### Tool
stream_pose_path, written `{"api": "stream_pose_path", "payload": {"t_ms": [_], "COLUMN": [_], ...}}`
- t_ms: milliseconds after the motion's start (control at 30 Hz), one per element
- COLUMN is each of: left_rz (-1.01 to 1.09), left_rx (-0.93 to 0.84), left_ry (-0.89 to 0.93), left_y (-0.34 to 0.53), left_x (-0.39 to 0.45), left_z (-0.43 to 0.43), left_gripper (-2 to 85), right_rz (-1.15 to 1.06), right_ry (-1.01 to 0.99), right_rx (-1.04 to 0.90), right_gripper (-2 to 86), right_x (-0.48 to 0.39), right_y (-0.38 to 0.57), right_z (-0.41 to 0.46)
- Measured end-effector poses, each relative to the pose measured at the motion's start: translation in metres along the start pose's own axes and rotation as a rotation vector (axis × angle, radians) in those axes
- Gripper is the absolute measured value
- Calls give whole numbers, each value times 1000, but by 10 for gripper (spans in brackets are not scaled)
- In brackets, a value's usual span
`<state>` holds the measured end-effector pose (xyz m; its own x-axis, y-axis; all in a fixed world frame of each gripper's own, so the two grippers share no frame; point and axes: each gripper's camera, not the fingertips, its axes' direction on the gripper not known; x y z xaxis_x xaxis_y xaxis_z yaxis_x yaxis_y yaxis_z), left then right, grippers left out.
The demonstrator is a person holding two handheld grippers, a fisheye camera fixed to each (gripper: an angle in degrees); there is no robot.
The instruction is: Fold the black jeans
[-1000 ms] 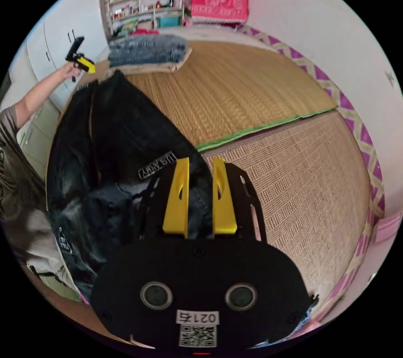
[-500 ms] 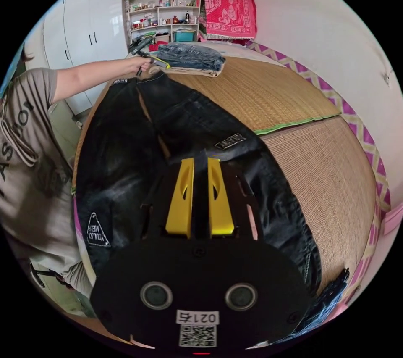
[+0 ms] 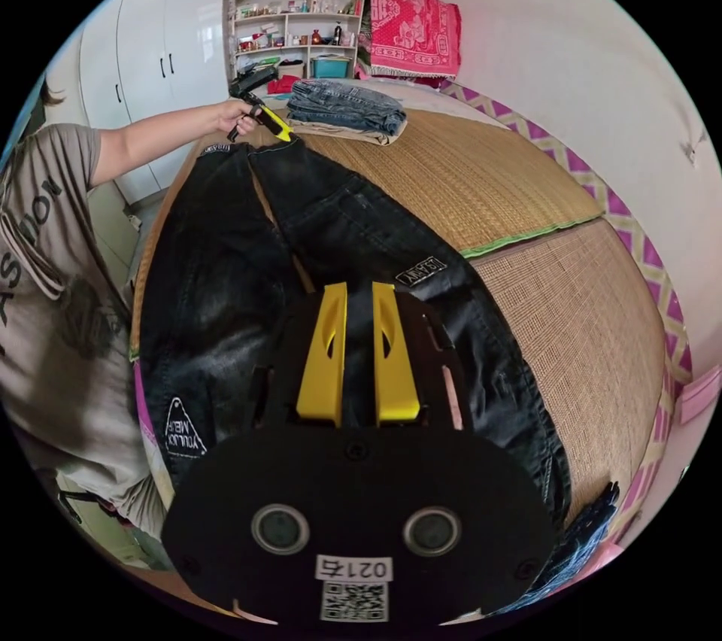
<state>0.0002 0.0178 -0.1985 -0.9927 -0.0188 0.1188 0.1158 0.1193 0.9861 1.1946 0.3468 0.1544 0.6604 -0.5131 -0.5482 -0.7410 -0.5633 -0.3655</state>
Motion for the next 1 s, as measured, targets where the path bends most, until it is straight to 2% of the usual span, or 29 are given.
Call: {"api": "stream_pose_path", "payload": {"t_ms": [33,100,167,333,500,633,767,867,933,967,1000], "left_rz": [-7,-1,-33,-114,-230,-266,-223,-106,-28,30,73], "left_rx": [0,-16,4,215,94,167,212,333,339,307,269], "left_ry": [-26,-92,-69,-52,13,58,11,-31,-40,-26,-20], "left_y": [1,7,6,-15,-30,-30,-45,-41,-36,-34,-30], "left_x": [1,5,3,-6,-37,-33,6,62,99,125,152], "left_z": [-1,1,-7,-66,-35,-45,-70,-108,-125,-132,-137], "left_gripper": [121,17,0,-9,-9,-9,-8,-2,9,34,51], "right_rz": [1,10,28,104,182,237,303,318,305,292,262], "right_ry": [-4,-12,-17,-14,52,99,91,-48,-105,-78,-6], "right_rx": [2,10,27,65,19,-67,-135,-77,-48,-127,-304], "right_gripper": [61,60,58,53,56,61,64,47,27,15,6], "right_x": [0,1,3,17,42,67,96,100,92,84,72], "right_y": [0,1,5,22,36,52,81,107,121,127,132], "right_z": [-2,-10,-20,-50,-66,-68,-88,-121,-138,-133,-108]}}
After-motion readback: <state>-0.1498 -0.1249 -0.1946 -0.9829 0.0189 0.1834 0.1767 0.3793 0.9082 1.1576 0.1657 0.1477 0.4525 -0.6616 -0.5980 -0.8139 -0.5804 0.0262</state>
